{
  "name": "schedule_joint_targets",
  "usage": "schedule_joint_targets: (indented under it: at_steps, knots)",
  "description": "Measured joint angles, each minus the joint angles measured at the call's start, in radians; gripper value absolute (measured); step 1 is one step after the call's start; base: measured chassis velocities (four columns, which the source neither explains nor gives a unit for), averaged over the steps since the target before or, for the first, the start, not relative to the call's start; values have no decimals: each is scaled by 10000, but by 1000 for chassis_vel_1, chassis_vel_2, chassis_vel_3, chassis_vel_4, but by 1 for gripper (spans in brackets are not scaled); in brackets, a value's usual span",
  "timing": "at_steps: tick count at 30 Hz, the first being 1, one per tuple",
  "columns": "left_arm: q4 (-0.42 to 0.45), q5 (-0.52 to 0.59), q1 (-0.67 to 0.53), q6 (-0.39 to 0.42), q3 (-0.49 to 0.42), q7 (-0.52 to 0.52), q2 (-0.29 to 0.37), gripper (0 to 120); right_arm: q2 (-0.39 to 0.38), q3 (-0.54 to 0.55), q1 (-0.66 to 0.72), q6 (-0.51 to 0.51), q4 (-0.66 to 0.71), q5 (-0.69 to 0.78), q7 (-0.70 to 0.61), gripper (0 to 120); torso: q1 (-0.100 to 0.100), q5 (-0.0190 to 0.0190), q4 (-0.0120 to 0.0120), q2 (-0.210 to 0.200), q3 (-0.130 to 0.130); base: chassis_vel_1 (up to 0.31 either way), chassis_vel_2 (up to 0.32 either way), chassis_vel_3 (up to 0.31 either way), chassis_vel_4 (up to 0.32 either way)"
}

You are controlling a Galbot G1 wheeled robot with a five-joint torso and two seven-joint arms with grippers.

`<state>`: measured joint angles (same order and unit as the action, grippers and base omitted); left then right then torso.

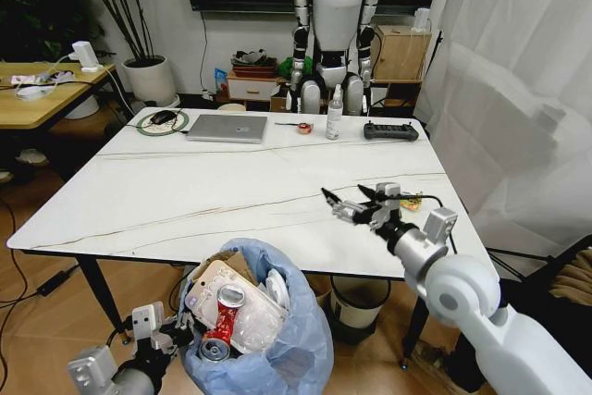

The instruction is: Pick up the trash bin and place the trash from the table into it.

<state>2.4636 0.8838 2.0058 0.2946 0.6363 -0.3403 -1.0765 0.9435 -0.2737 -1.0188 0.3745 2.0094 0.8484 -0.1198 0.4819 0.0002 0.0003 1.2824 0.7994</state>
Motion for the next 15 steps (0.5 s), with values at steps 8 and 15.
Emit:
schedule_joint_targets:
  at_steps: [8, 15]
  knots:
    - [20, 11, 9, -2, 41, -1, -5, 0, -655, -233, 742, -555, -2363, -350, 1376, 100, 0, 2, -1, 0, 0, 0, 0, 0, 0]
    - [20, 4, 30, -2, 49, -3, -61, 0, -843, -398, 951, -941, -3787, -707, 1928, 100, 0, 1, -2, 0, 0, 0, 0, 0, 0]
